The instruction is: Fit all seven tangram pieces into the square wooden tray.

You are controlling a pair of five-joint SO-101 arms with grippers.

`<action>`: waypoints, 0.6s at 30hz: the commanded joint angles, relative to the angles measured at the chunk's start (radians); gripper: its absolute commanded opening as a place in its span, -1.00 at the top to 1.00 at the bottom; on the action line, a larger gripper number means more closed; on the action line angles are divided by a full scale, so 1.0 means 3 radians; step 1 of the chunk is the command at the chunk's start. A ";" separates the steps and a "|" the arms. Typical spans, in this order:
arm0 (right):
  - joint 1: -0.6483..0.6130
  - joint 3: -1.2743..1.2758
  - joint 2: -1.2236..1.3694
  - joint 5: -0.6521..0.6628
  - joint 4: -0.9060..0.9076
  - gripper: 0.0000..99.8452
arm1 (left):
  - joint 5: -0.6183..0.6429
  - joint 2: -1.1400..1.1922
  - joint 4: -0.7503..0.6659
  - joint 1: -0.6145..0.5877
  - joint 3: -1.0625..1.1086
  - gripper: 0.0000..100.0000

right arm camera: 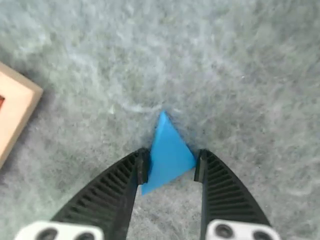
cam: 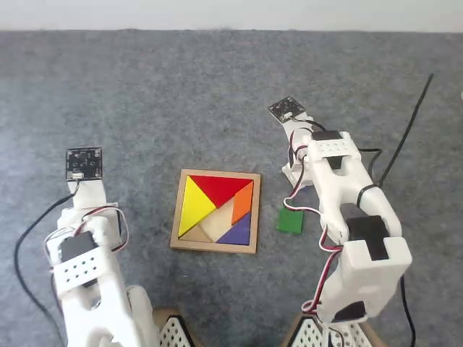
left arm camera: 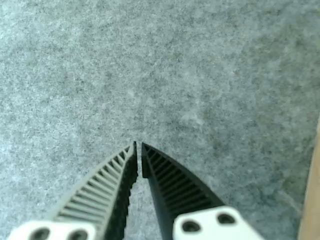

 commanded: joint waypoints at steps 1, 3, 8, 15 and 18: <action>0.0038 -0.0153 -0.0023 0.0061 0.0003 0.67 | -0.0036 0.0020 -0.0107 0.0005 -0.0074 0.96; 0.0038 -0.0153 -0.0023 0.0123 0.0018 0.73 | -0.0036 0.0020 -0.0097 0.0005 -0.0074 0.96; 0.0038 -0.0153 -0.0023 0.0118 0.0028 0.97 | -0.0036 0.0020 -0.0097 0.0000 -0.0074 0.96; 0.0130 -0.0133 -0.0136 0.0113 0.0038 0.97 | -0.0036 0.0020 -0.0097 0.0000 -0.0074 0.96; 0.0187 -0.0092 -0.0366 0.0102 0.0161 0.97 | -0.0036 0.0020 -0.0097 0.0000 -0.0074 0.96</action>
